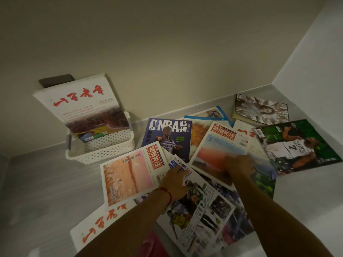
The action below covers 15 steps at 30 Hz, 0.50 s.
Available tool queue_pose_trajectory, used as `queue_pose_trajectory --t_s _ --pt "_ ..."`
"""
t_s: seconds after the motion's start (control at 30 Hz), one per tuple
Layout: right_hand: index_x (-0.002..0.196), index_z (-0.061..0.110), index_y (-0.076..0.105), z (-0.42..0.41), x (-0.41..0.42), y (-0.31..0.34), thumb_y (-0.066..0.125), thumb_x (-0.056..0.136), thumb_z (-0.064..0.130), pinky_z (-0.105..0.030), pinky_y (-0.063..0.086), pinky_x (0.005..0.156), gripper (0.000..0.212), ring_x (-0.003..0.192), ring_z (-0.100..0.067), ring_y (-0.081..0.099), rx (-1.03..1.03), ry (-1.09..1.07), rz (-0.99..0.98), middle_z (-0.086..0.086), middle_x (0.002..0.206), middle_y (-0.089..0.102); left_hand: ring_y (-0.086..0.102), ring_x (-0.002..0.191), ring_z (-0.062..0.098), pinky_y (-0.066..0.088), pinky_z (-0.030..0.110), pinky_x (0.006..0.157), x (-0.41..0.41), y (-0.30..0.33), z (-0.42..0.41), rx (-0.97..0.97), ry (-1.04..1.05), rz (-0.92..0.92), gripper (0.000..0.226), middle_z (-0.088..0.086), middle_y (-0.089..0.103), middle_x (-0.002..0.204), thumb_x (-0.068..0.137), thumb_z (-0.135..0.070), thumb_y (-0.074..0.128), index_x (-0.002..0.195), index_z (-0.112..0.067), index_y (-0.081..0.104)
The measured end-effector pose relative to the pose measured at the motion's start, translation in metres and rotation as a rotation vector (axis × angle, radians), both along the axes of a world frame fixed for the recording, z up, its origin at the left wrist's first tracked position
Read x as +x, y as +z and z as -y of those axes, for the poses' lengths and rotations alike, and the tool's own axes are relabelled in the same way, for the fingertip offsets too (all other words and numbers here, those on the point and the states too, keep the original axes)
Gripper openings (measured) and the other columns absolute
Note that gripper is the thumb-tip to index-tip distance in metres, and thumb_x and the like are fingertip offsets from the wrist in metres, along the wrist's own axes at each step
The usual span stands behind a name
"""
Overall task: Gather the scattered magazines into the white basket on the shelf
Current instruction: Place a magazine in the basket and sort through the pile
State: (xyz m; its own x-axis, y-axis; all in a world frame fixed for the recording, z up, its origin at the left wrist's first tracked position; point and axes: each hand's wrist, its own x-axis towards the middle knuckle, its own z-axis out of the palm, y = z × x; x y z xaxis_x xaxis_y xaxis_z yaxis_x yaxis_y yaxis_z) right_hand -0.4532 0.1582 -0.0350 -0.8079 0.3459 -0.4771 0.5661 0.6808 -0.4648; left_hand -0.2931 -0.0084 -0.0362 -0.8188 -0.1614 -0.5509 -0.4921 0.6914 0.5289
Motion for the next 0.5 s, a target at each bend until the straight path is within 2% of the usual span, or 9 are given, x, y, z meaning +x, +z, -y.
queue_pose_trajectory --t_s 0.03,0.07,0.1,0.13,0.23,0.33,0.4,0.5 --pt "0.132 0.006 0.045 -0.006 -0.003 -0.001 0.067 0.084 0.029 -0.046 0.051 0.087 0.057 0.104 -0.031 0.058 -0.074 -0.025 -0.034 -0.017 0.118 0.057 0.011 0.154 0.028 0.014 0.042 0.126 0.001 -0.002 0.001 -0.004 -0.014 0.006 0.074 0.003 0.011 0.167 0.091 -0.019 0.061 0.157 -0.023 0.026" --pt "0.122 0.004 0.053 -0.012 -0.005 -0.004 0.067 0.083 0.023 -0.039 0.052 0.07 0.044 0.084 -0.024 0.061 -0.172 -0.038 -0.053 -0.013 0.098 0.062 0.009 0.154 0.027 0.013 0.042 0.126 0.002 -0.002 0.003 -0.002 -0.024 0.01 0.076 0.002 0.009 0.168 0.092 -0.019 0.061 0.157 -0.023 0.024" --pt "0.114 0.002 0.059 -0.017 -0.008 -0.005 0.065 0.084 0.018 -0.034 0.05 0.061 0.035 0.071 -0.02 0.058 -0.267 -0.036 -0.062 -0.011 0.087 0.062 0.008 0.155 0.025 0.013 0.042 0.127 0.004 -0.003 0.005 0.006 -0.031 0.019 0.077 0.001 0.008 0.168 0.092 -0.019 0.062 0.158 -0.022 0.022" --pt "0.11 -0.001 0.061 -0.022 -0.011 -0.006 0.064 0.085 0.014 -0.035 0.051 0.06 0.03 0.067 -0.02 0.058 -0.329 -0.019 -0.07 -0.014 0.085 0.064 0.008 0.155 0.024 0.012 0.041 0.127 0.005 -0.002 0.008 0.018 -0.037 0.028 0.077 0.0 0.008 0.168 0.092 -0.018 0.062 0.158 -0.021 0.021" --pt "0.11 0.003 0.059 -0.032 -0.017 -0.007 0.064 0.086 0.013 -0.04 0.056 0.07 0.026 0.083 -0.025 0.064 -0.354 0.124 -0.11 -0.02 0.101 0.066 0.01 0.155 0.021 0.012 0.037 0.127 0.01 -0.002 0.014 0.081 -0.017 0.03 0.074 -0.002 0.01 0.168 0.093 -0.012 0.059 0.157 -0.02 0.023" --pt "0.112 0.016 0.052 -0.042 -0.019 0.002 0.058 0.089 0.014 -0.031 0.056 0.056 0.025 0.085 -0.025 0.067 -0.532 0.128 -0.19 -0.009 0.103 0.066 0.023 0.151 0.022 0.025 0.039 0.124 0.015 0.0 0.02 0.165 0.051 0.02 0.066 -0.003 0.02 0.165 0.093 -0.008 0.056 0.154 -0.021 0.033" --pt "0.113 0.022 0.055 -0.051 -0.019 0.01 0.056 0.092 0.015 -0.026 0.057 0.052 0.022 0.084 -0.023 0.07 -0.637 0.134 -0.233 -0.002 0.101 0.068 0.042 0.141 0.025 0.04 0.038 0.116 0.017 0.003 0.022 0.199 0.151 -0.012 0.055 0.001 0.038 0.156 0.095 -0.01 0.054 0.147 -0.025 0.045" --pt "0.111 0.031 0.063 -0.058 -0.018 0.018 0.058 0.095 0.021 -0.039 0.062 0.064 0.019 0.085 -0.025 0.074 -0.79 0.151 -0.126 -0.001 0.102 0.073 0.058 0.118 0.019 0.049 0.031 0.102 0.018 0.011 0.023 0.246 0.317 -0.185 0.031 0.004 0.06 0.132 0.1 -0.023 0.051 0.129 -0.028 0.061"
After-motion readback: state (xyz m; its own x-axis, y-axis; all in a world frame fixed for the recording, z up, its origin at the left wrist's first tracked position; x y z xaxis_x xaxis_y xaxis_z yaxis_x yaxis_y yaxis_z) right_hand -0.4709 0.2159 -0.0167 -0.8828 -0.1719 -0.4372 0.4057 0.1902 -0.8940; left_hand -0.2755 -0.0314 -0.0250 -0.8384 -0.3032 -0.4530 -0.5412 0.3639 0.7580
